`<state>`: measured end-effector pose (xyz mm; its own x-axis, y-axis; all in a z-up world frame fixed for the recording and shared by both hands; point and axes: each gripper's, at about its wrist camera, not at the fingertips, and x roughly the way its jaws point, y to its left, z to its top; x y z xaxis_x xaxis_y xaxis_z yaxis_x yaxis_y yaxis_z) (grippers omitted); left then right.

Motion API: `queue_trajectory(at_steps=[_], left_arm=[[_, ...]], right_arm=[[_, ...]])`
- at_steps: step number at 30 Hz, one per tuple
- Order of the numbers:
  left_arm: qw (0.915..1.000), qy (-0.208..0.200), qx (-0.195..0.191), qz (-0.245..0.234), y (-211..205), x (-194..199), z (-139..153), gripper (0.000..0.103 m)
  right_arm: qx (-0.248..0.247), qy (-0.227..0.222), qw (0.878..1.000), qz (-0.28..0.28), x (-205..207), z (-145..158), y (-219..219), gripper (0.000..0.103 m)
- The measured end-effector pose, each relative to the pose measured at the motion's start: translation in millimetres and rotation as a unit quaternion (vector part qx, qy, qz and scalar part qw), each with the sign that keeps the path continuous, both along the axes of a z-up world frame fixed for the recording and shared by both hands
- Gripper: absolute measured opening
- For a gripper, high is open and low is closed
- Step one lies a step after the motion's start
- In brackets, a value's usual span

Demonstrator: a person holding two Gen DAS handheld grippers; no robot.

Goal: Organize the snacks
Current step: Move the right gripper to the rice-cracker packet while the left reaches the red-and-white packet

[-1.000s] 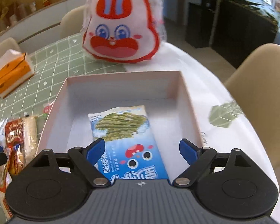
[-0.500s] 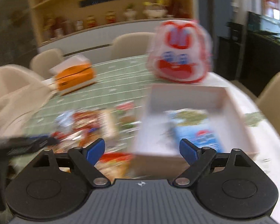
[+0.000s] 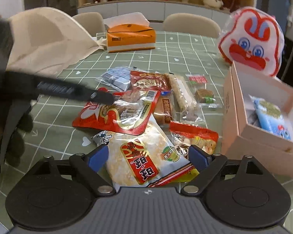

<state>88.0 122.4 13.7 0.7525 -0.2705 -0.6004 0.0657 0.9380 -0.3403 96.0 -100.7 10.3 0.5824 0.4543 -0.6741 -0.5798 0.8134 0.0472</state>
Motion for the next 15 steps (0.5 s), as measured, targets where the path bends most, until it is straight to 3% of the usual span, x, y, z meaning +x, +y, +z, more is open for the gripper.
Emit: queue_trajectory(at_steps=[9, 15], left_arm=[[0.9997, 0.018, -0.016, -0.001, 4, -14, 1, 0.046], [0.9996, 0.0, 0.017, -0.02, -17, -27, 14, 0.046]], right_arm=[[0.027, 0.039, 0.999, -0.026, -36, -9, -33, 0.076], [0.045, 0.033, 0.998, -0.027, -65, -14, -50, 0.071]])
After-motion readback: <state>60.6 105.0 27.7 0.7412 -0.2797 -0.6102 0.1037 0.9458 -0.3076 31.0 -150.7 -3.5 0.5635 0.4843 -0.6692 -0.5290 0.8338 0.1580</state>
